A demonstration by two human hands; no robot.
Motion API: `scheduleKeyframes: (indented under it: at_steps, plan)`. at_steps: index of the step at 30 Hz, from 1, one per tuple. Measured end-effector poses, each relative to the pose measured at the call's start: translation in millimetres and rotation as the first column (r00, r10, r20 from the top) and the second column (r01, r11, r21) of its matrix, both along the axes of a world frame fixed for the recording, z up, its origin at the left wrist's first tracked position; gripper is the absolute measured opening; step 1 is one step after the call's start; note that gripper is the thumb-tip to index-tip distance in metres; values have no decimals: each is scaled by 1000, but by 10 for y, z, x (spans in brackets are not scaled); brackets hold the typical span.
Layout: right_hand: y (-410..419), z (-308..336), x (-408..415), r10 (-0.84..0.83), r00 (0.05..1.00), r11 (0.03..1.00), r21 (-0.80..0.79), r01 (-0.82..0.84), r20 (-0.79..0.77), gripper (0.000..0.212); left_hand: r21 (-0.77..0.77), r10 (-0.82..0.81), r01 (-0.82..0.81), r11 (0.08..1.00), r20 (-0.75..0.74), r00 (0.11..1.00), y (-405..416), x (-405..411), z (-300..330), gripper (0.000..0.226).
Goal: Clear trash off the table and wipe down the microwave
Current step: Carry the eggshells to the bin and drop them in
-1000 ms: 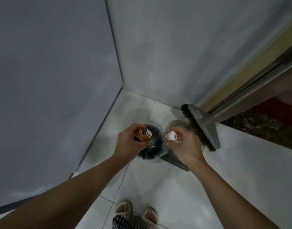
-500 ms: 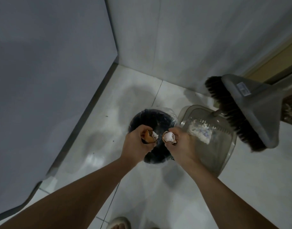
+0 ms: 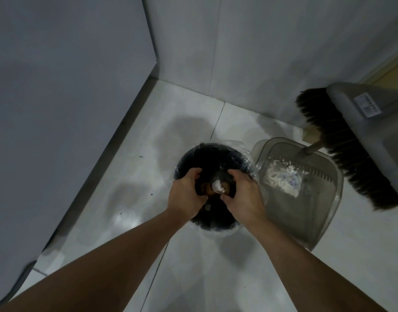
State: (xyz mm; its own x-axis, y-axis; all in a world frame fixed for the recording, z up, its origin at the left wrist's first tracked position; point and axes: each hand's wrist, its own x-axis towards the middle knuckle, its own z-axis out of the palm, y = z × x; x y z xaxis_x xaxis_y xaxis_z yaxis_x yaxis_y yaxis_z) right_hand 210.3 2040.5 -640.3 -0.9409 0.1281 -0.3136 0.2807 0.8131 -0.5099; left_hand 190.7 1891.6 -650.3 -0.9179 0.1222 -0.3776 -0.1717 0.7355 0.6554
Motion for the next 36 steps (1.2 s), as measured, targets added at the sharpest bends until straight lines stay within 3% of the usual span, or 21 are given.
scheduleKeyframes:
  at_steps: [8,19,23,27,36]
  plan:
    - [-25,685,143,15,996,999,-44,-11,92,70,-31,-59,60,998,39,998,-166,113,714,64]
    - [-103,2744,302,38,992,998,-59,-31,119,65,36,-19,19,999,7,1000,-286,212,2727,56]
    - [-174,3560,328,52,993,997,-56,-46,107,61,65,-3,4,998,-11,1000,-374,259,3500,51]
    - [-238,4348,366,68,995,997,-41,-65,75,71,91,7,-4,996,-38,999,-464,298,4270,51]
    - [-478,5710,535,147,986,988,-30,-149,-74,69,146,60,-29,989,-211,976,-698,493,5711,48]
